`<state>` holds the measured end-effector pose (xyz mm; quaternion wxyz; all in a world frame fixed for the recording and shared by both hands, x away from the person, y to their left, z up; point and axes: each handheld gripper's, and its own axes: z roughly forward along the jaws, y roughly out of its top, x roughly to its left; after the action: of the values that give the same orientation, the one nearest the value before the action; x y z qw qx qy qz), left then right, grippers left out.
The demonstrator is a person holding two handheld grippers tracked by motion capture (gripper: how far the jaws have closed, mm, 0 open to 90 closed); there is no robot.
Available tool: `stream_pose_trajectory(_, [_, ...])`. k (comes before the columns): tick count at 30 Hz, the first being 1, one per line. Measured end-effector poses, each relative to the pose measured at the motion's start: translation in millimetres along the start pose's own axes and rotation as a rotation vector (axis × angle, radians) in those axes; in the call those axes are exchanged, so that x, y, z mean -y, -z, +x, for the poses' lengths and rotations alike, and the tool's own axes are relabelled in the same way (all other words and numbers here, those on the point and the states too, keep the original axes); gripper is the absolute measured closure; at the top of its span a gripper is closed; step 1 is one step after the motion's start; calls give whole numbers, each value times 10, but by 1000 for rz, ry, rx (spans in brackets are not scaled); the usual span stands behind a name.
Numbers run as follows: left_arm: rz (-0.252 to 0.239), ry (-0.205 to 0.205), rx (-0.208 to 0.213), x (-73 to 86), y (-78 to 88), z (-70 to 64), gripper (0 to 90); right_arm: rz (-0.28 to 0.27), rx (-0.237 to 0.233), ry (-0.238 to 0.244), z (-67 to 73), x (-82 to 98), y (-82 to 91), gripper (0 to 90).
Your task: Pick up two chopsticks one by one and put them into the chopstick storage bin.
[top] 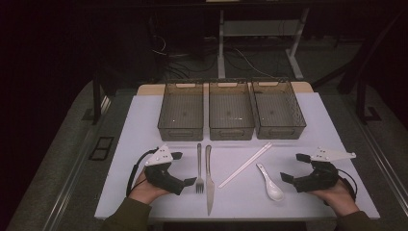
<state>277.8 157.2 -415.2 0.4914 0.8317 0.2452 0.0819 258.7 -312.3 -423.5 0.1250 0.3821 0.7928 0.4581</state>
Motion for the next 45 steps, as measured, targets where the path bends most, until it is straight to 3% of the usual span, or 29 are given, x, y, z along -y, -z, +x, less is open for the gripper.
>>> stream_pose_trajectory(15, [11,7,-4,34,27,24,0,38,1,13,-29,-130,-84,54])
stream_pose_trajectory(19, [9,11,-6,43,17,20,0,57,3,11,-49,-225,-156,186])
stream_pose_trajectory(24, [21,6,-2,38,3,22,0,75,-12,19,-113,-339,-271,414])
stream_pose_trajectory(30, [17,9,-3,44,10,21,0,107,-15,6,-195,-456,-482,613])
stream_pose_trajectory(35, [14,9,-4,37,13,22,0,122,7,7,-274,-522,-647,767])
stream_pose_trajectory(41, [7,18,-2,48,8,22,0,129,34,-4,-409,-604,-795,892])
stream_pose_trajectory(45, [4,19,-3,48,10,19,0,137,44,-10,-470,-647,-895,896])
